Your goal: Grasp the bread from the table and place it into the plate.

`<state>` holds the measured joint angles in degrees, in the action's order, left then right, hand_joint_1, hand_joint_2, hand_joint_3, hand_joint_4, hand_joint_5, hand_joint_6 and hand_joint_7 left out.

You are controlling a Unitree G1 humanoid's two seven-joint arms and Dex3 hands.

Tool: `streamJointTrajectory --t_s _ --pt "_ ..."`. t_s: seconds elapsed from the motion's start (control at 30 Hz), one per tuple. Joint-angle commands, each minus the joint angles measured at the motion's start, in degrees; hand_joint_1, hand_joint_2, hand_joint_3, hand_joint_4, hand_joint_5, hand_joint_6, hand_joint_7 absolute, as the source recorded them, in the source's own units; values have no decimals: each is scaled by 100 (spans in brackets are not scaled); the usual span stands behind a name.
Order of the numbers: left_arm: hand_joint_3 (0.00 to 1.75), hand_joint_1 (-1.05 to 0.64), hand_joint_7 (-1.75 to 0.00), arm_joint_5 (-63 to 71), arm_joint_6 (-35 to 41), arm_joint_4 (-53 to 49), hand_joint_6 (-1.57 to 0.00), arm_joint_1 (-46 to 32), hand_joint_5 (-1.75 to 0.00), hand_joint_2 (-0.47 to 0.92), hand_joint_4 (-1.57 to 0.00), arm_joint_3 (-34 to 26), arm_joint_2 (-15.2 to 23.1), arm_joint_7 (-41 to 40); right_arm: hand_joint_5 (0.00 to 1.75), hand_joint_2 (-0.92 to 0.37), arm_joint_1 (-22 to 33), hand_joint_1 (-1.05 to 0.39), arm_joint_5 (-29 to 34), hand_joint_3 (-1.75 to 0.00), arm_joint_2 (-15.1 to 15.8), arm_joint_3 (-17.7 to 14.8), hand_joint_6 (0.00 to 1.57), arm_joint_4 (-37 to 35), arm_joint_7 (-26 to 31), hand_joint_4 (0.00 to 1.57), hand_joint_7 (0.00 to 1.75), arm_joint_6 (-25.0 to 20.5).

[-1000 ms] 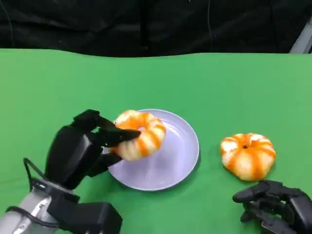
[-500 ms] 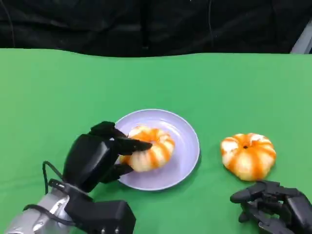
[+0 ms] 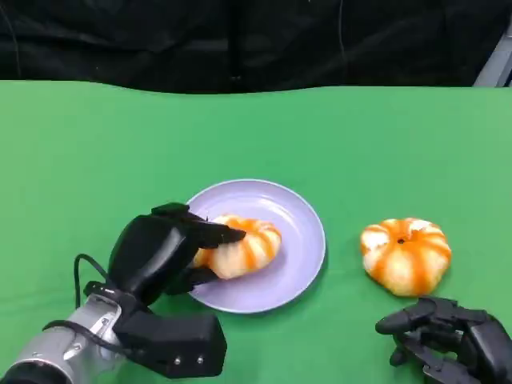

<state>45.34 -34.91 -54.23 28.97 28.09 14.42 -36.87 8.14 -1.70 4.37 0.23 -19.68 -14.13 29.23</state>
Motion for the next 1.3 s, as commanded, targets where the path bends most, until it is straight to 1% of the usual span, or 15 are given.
streamJointTrajectory --t_s 0.03,0.1,0.13,0.4,0.43,0.47,0.5,0.53,0.63,0.8,0.9,1.07,1.17,1.3 --pt "9 -56 0 -6 86 195 -74 -16 -6 91 -81 21 129 45 132 -92 20 2 -98 -39 25 -36 90 9 -9 74 76 50" --pt "16 -66 0 -46 92 241 -69 -36 -3 92 -80 11 138 79 132 -92 28 3 -97 -40 24 -34 90 36 -3 74 76 18" --pt "18 -68 0 -55 95 255 -68 -41 -3 92 -79 9 141 90 132 -92 31 3 -96 -40 24 -33 90 43 -2 74 76 11" --pt "20 -70 0 -66 117 297 -67 -58 -2 92 -79 7 147 115 132 -92 32 3 -98 -40 25 -32 89 45 -3 74 76 9" --pt "20 -70 0 -228 -87 298 -67 -55 -2 92 -79 -44 187 313 132 -92 26 3 -90 -40 19 -26 89 45 3 74 76 3" --pt "34 -87 0 -357 -242 301 -54 -53 -1 92 -68 -82 218 469 132 -92 22 3 -84 -40 15 -21 89 44 7 73 76 -1" --pt "39 -93 0 -466 -366 309 -49 -54 -1 92 -64 -114 246 617 132 -92 18 3 -71 -40 12 -17 89 42 19 73 76 5" --pt "43 -98 0 -536 -441 317 -45 -56 0 92 -61 -136 263 717 132 -92 16 3 -62 -40 11 -15 89 40 27 73 76 10" --pt "48 -104 0 -748 -531 426 -42 -120 0 92 -57 -231 301 1039 132 -92 -7 2 -58 -39 9 -14 89 -14 35 73 76 67" --pt "51 -103 0 -804 -589 792 -41 -337 -1 92 -57 -424 376 888 133 -92 -11 2 -75 -39 19 -15 89 -43 17 73 76 69" --pt "50 -98 -1 -860 -694 1078 -43 -504 -2 92 -60 -611 420 771 133 -92 -14 3 -62 -40 24 -15 89 -33 31 73 76 44" --pt "48 -95 -1 -929 -743 1279 -44 -621 -1 92 -61 -770 421 875 133 -92 -32 3 -38 -39 37 -17 89 -68 44 73 76 84" --pt "44 -90 -1 -1476 -990 1551 -46 -853 -2 92 -63 -1081 387 1073 132 -92 -16 3 -51 -39 52 -17 89 -52 27 73 75 36" --pt "44 -86 -1 -1988 -1080 1795 -47 -1074 -2 92 -66 -1355 337 1430 132 -92 -4 3 -90 -38 48 -15 88 -56 -10 72 75 26"
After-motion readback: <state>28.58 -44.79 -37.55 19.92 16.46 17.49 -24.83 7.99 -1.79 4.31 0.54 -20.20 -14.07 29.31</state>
